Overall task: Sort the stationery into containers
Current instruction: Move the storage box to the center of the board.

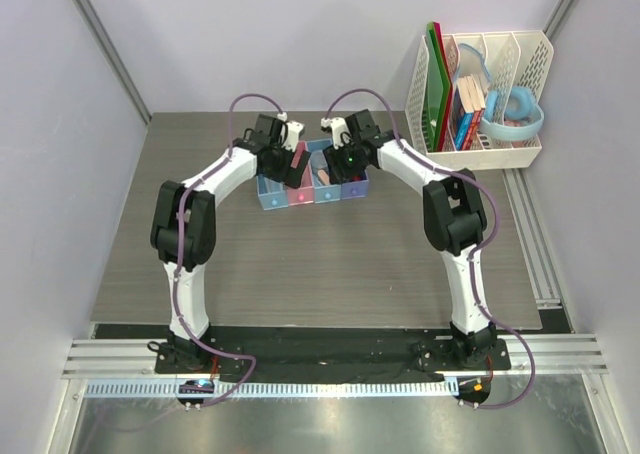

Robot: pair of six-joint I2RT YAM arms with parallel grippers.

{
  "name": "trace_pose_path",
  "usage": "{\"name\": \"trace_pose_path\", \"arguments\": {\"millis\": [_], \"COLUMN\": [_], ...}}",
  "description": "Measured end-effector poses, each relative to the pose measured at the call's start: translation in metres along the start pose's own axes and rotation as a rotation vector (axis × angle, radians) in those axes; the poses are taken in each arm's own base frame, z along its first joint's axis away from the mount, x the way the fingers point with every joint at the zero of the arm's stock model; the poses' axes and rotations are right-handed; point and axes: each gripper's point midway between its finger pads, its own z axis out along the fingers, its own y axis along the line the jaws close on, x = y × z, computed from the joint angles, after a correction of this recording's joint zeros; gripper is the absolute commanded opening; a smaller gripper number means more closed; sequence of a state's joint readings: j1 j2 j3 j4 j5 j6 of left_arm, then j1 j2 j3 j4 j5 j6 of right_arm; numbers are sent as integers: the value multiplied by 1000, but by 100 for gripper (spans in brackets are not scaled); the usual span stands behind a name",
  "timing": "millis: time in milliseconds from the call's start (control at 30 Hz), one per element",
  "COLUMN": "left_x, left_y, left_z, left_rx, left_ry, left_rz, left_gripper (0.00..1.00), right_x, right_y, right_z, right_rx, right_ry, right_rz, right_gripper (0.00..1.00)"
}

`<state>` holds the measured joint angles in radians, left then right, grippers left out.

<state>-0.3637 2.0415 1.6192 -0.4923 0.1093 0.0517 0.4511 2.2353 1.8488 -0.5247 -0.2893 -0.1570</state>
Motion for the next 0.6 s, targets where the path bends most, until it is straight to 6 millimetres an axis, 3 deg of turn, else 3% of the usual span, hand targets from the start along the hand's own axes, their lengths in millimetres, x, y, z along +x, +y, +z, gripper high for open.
{"name": "trace_pose_path", "arguments": {"millis": [300, 600], "left_x": [39, 53], "left_y": [-12, -33], "left_z": [3, -6], "left_rx": [36, 83], "left_ry": [76, 106], "left_rz": [-7, 27], "left_gripper": [92, 91], "right_x": [20, 58], "right_y": [13, 36], "right_z": [-11, -37], "right_rx": [-9, -17], "right_ry": [25, 54], "right_rz": [-4, 12], "right_gripper": [47, 46]}}
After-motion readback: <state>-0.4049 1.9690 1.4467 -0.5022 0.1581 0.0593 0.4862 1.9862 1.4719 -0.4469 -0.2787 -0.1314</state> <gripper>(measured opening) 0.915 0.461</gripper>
